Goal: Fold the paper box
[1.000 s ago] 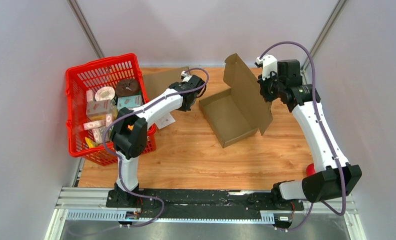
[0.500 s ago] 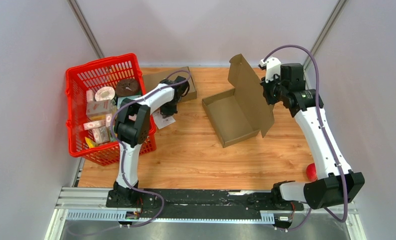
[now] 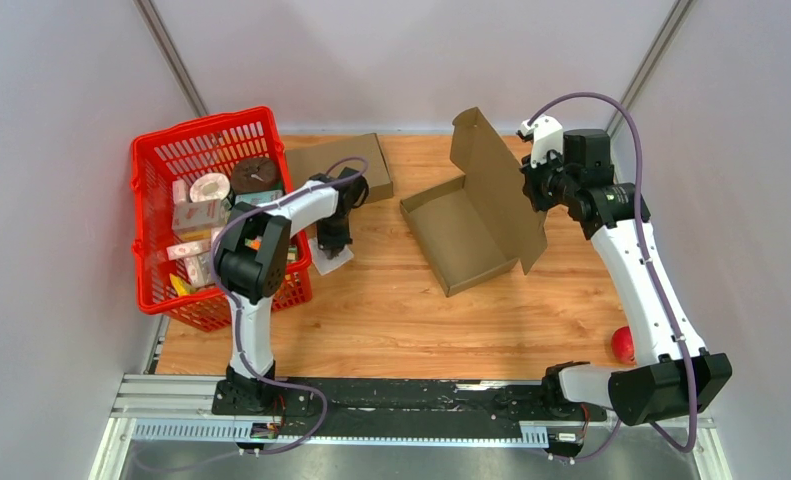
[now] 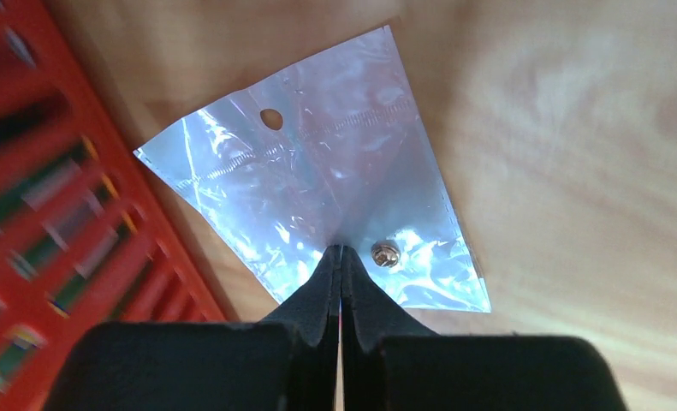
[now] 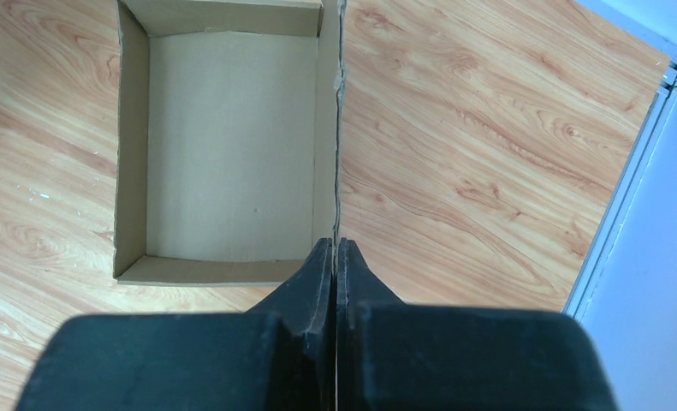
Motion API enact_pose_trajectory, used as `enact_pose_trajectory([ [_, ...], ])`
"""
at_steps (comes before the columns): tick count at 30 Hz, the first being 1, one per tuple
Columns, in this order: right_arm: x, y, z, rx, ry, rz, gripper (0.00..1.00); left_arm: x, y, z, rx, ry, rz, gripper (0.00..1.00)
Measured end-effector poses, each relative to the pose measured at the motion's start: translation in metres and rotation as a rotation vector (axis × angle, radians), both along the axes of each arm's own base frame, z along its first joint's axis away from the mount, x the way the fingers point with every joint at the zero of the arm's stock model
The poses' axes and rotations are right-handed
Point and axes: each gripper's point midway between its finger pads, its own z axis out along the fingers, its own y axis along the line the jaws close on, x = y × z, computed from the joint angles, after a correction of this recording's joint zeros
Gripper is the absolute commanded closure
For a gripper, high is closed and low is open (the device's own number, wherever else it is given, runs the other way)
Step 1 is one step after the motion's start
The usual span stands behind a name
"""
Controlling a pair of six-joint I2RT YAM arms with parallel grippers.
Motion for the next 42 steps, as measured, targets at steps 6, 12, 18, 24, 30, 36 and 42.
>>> enact_pose_trajectory([
  [6, 0.001, 0.0, -0.001, 0.0, 0.003, 0.0, 1.0, -0.062, -0.041, 0.0, -0.09, 0.022, -0.13, 0.99],
  [12, 0.001, 0.0, -0.004, -0.002, 0.013, 0.0, 1.0, -0.139, -0.093, 0.008, -0.178, -0.011, -0.408, 0.55],
  [18, 0.001, 0.003, -0.004, 0.01, 0.017, 0.007, 1.0, -0.151, -0.099, 0.051, -0.261, -0.175, -0.47, 0.34],
  [24, -0.001, 0.006, -0.004, 0.028, 0.022, 0.014, 1.0, -0.119, -0.124, 0.065, -0.236, -0.201, -0.366, 0.35],
  [30, -0.001, 0.007, -0.004, 0.032, 0.023, 0.02, 1.0, -0.1, -0.135, 0.038, -0.163, -0.166, -0.21, 0.35],
  [36, -0.001, 0.008, -0.003, 0.036, 0.022, 0.026, 1.0, -0.103, -0.121, 0.023, -0.143, -0.142, -0.089, 0.36],
  [42, -0.003, 0.01, -0.002, 0.044, 0.019, 0.035, 1.0, -0.112, -0.111, 0.002, -0.134, -0.099, -0.018, 0.38],
])
